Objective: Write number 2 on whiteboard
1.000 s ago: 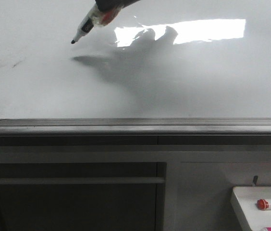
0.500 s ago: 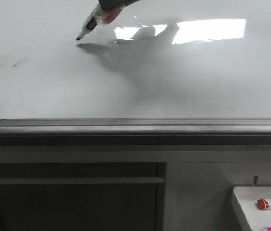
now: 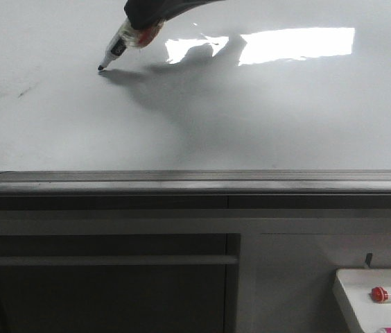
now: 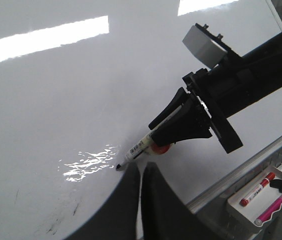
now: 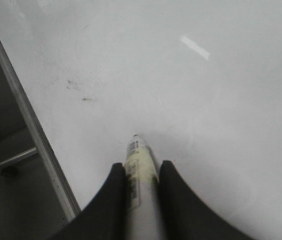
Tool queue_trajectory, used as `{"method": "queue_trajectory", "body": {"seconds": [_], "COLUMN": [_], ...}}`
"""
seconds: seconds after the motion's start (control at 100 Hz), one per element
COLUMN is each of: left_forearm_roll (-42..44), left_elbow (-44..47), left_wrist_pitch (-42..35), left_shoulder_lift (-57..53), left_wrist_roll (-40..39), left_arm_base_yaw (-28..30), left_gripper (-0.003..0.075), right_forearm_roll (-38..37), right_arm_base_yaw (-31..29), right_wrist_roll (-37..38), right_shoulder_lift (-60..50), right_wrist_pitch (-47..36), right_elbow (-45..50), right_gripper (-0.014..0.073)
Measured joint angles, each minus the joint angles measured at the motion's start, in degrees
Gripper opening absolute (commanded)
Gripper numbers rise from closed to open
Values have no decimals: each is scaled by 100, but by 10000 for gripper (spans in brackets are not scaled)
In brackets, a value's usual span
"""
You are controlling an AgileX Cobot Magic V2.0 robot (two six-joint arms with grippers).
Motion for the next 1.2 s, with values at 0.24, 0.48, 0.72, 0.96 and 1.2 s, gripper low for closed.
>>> {"method": "queue_trajectory", "body": {"seconds": [0.24, 0.48, 0.72, 0.96, 1.2], "left_forearm_roll": [0, 4, 4, 4, 13], "left_elbow": [0, 0, 0, 0, 0], "left_wrist_pitch": [0, 0, 0, 0, 0], "left_shoulder_lift": [0, 0, 0, 0, 0], "left_wrist_roll": [0, -4, -14, -26, -26], "left_arm_base_yaw": [0, 0, 0, 0, 0], "left_gripper": [-20, -20, -20, -20, -20], "right_forearm_roll": [0, 0, -21, -21, -21], "right_arm_base_yaw": [0, 0, -36, -425, -876], "right_wrist_roll": [-9, -9, -9, 15, 49], "right_shoulder_lift": [19, 79, 79, 92, -111], "right_wrist_pitch": [-90, -90, -62, 418, 771], "right_elbow": [0, -13, -17, -199, -259], "right_gripper": [-71, -71, -71, -71, -71]}}
